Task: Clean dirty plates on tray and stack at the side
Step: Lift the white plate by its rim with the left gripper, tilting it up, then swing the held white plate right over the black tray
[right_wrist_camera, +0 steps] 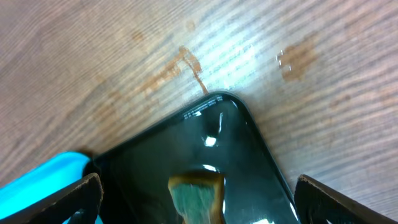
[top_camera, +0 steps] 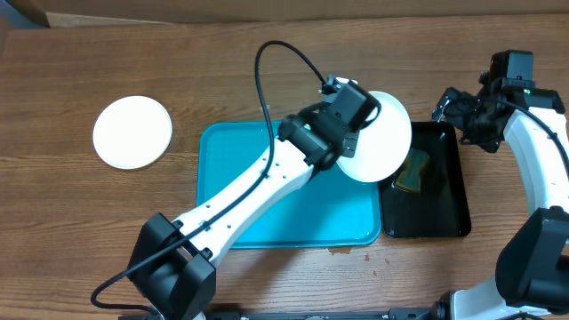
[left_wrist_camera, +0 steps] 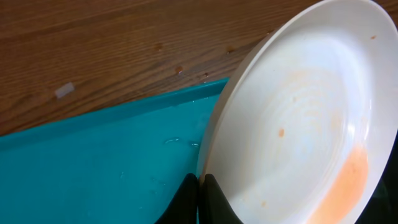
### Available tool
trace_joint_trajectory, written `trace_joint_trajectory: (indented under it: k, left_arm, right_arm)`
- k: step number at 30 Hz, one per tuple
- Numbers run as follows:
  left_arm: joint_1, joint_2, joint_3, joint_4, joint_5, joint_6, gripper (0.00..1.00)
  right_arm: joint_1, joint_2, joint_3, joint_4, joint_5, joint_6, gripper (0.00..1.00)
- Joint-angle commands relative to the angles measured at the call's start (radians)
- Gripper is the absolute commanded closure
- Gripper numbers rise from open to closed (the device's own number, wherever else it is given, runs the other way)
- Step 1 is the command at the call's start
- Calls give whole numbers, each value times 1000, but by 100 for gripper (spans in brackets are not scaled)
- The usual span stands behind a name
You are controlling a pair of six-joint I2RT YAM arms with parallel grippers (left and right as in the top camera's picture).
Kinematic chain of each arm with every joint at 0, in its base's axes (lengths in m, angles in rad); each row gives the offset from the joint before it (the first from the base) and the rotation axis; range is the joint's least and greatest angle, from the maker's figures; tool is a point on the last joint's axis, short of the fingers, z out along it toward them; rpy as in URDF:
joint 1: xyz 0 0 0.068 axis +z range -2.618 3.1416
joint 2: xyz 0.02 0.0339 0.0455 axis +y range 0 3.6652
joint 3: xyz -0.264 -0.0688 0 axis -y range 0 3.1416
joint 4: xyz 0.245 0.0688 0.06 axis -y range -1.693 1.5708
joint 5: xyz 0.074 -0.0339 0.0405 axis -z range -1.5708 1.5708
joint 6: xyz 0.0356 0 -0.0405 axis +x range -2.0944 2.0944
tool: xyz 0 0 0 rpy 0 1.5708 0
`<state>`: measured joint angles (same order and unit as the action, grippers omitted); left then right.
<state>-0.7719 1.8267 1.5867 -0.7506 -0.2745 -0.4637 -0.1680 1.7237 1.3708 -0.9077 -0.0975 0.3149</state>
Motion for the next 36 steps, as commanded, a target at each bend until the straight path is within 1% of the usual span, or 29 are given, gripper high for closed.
trace_joint_trajectory:
  k: [1,5,10,13,14,15,19,21,25,32,36]
  left_arm:
    - [-49,-22,27,20,-80,16,96]
    - [-102,-21,27,39,-204,43,96]
    - [-194,-21,27,86,-363,138,96]
    - [-259,-21,27,122,-502,205,96]
    - [-283,-21,27,136,-563,230,96]
    - [-321,-22,27,161,-663,271,96]
    - [-391,-21,27,254,-890,350,96]
    - [-415,-21,27,320,-966,390,96]
    - [-446,-22,27,425,-992,473,96]
    - [-426,-22,27,474,-990,477,96]
    - [-429,-22,27,545,-982,563,96]
  right_arm:
    - [-35,-10,3,41,-2,65,0]
    - [-126,-10,3,73,-2,132,0]
    - [-243,-10,3,68,0,130,0]
    - [-290,-9,3,69,35,130,0]
    - [-306,-10,3,69,36,130,0]
    - [-320,-10,3,69,36,130,0]
    - [-336,-10,3,69,36,130,0]
    - [-336,-10,3,69,36,130,0]
    - [-336,-10,3,69,36,130,0]
    - [-336,-9,3,69,36,130,0]
    - [-336,-9,3,69,36,130,0]
